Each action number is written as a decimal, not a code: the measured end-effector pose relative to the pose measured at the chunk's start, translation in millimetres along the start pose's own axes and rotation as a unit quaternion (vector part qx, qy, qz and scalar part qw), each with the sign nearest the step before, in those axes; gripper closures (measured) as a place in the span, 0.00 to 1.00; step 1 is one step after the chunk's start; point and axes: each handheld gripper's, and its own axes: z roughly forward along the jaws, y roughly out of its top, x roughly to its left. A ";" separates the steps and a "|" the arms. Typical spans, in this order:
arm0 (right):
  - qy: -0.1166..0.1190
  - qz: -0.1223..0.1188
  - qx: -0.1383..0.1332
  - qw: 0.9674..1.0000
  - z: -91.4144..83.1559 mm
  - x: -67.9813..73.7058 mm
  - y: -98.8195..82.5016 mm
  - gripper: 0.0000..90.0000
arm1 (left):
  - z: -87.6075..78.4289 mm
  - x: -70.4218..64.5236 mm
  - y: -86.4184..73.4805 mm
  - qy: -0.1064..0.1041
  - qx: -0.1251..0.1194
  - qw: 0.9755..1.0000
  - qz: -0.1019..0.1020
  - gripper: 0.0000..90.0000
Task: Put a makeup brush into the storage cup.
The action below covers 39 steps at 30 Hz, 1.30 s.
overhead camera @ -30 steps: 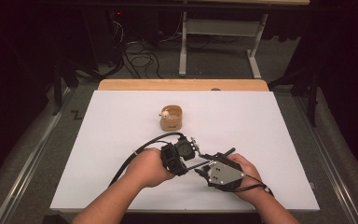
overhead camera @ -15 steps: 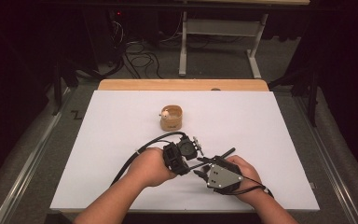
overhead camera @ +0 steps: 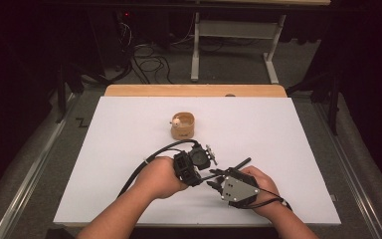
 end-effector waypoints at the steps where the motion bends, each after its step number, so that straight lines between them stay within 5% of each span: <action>1: -0.001 -0.006 0.003 1.000 -0.1 -0.4 0.1 0.70 | 0.8 0.4 0.0 0.001 0.002 1.000 0.000 0.92; 13: 0.003 -0.021 0.025 0.999 -3.4 -3.4 3.5 0.73 | 4.1 1.6 -1.2 -0.001 0.002 1.000 -0.003 0.92; 15: 0.003 -0.067 0.035 0.997 -4.1 -8.4 4.8 0.73 | 2.3 1.3 -1.5 -0.003 -0.002 1.000 -0.004 0.92; 19: 0.005 -0.064 0.044 0.997 -4.4 -7.8 5.6 0.74 | -0.3 0.9 -2.6 -0.002 -0.001 1.000 -0.003 0.92; 23: 0.005 -0.105 0.046 0.993 -1.5 -8.7 6.4 0.75 | 1.4 1.9 -2.9 -0.003 0.003 1.000 -0.002 0.92; 39: 0.007 -0.108 0.053 0.993 0.8 -12.7 5.6 0.85 | 3.5 2.6 0.7 -0.007 -0.004 1.000 -0.004 0.92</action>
